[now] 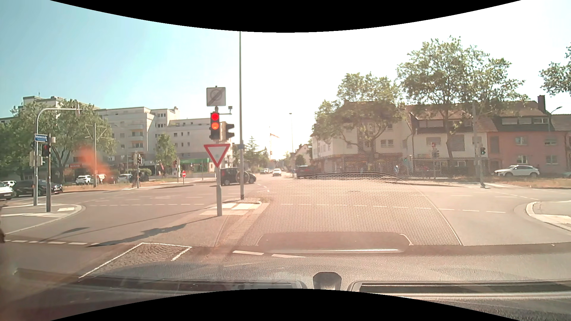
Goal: Follow the waypoints while adhering to traffic rules and regulations
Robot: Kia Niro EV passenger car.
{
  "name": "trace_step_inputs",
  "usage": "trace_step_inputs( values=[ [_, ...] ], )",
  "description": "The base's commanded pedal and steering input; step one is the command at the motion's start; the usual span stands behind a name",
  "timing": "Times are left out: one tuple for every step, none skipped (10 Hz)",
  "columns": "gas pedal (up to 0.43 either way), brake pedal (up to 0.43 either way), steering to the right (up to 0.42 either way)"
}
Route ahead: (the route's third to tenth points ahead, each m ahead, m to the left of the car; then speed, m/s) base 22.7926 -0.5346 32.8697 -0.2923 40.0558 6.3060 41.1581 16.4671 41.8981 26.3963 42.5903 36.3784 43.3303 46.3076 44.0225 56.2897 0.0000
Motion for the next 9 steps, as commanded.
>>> trace_step_inputs(
  values=[
    [0.0, 0.293, -0.002],
    [0.0, 0.293, -0.001],
    [0.0, 0.293, -0.001],
    [0.0, 0.287, -0.001],
    [0.0, 0.244, -0.001],
    [0.0, 0.152, -0.001],
    [0.0, 0.055, -0.001],
    [0.0, 0.012, -0.001],
    [0.0, 0.0, -0.001]
  ],
)
